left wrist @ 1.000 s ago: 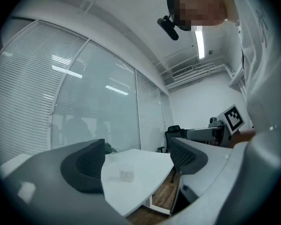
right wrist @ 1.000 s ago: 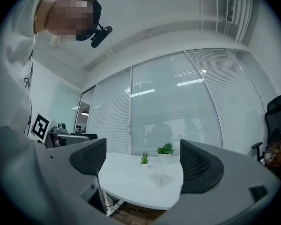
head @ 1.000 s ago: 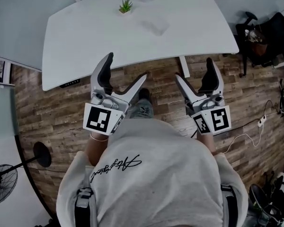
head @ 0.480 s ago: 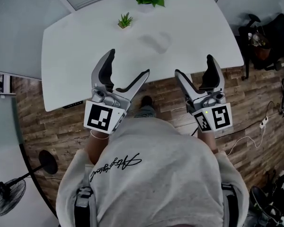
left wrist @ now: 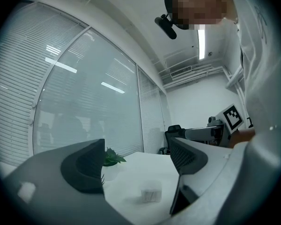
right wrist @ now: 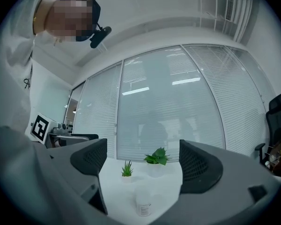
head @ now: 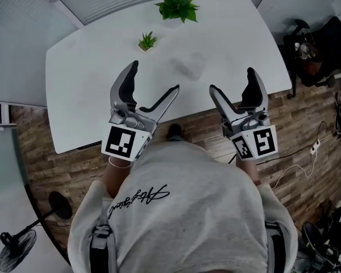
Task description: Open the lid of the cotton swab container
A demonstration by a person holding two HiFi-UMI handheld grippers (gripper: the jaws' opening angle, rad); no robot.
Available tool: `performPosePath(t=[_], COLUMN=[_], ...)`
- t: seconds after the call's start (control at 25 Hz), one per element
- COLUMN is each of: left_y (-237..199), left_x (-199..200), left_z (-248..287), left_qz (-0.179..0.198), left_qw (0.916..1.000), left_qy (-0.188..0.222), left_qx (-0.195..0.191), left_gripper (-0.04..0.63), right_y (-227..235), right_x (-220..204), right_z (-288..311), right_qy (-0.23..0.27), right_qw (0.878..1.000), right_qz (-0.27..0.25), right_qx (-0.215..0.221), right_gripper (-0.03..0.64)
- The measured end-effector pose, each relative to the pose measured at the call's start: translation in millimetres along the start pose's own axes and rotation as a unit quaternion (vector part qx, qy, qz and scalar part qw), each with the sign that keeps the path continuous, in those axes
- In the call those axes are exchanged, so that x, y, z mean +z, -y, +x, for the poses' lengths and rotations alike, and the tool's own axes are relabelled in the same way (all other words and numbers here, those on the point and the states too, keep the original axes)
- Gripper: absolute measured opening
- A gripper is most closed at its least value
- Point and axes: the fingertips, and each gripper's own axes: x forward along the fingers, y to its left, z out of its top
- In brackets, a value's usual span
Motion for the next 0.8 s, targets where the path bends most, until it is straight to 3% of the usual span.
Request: performPosePath(t=[0.4,0.8], left_y=[-27.3,-25.9], left_x=[-6.6,-11.6], left_z=[25.0,43.7], left_qz=[-0.002,-0.005], left_qw=[0.9999,0.9998], left_qy=[-0.004,-0.013], left_qx=[-0.011,-0.011], left_gripper=[0.416,0.416], right_y=[13.1,31.8], right_x=[-1.0,1.3], right_z=[33.5,35.6], right_qy=[0.003,0.0], right_qw=[1.0,1.0], right_qz=[-0.002,0.002], right_qx=[-0.008,-0.007], right_gripper=[0.462,0.46])
